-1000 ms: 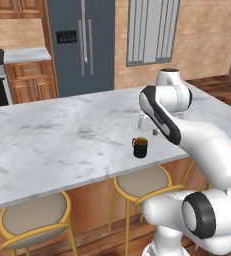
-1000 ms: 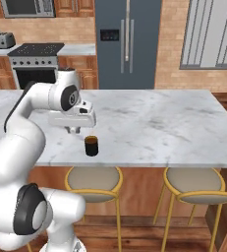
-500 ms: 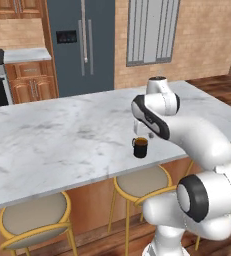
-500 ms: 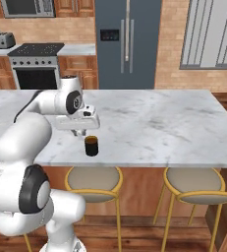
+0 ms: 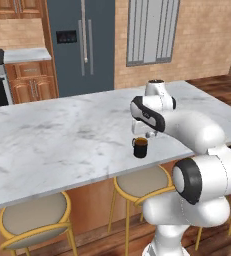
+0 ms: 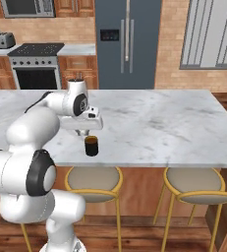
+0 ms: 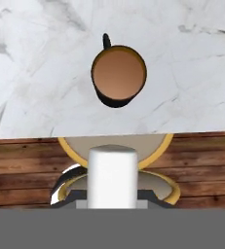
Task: Pick up the marshmallow and place it in the cup of hot chocolate on the dining counter.
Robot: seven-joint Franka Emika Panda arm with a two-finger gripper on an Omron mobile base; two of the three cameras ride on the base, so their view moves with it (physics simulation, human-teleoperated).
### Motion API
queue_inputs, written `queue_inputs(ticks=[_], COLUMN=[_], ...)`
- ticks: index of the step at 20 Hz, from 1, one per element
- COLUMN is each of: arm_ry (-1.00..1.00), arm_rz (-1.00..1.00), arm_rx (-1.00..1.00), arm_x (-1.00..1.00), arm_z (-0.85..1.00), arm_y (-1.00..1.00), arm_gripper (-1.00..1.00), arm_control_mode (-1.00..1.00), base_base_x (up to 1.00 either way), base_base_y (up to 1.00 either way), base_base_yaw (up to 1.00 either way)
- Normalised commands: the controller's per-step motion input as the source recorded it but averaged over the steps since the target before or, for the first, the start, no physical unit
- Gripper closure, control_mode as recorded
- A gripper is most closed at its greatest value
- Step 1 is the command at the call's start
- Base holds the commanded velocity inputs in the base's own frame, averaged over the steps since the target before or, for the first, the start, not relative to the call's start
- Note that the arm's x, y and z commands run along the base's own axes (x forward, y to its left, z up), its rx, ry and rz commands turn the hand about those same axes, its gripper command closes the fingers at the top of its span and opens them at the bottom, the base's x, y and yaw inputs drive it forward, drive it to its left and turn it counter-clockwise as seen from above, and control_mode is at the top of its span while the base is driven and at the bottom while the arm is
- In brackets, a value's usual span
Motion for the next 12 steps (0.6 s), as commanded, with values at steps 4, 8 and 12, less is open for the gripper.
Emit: queue_inputs(ticks=[4,8,12], arm_ry=[0.0,0.0,0.0], arm_rz=[0.0,0.0,0.0], arm_rx=[0.0,0.02,0.01], arm_x=[0.45,0.49,0.47], arm_z=[-0.32,-0.18,-0.19], arm_y=[0.0,0.0,0.0], arm_gripper=[1.0,1.0,1.0], arm_control_mode=[-1.0,-1.0,-1.0], base_base_x=[0.0,0.0,0.0], base_base_y=[0.0,0.0,0.0], base_base_yaw=[0.0,0.0,0.0])
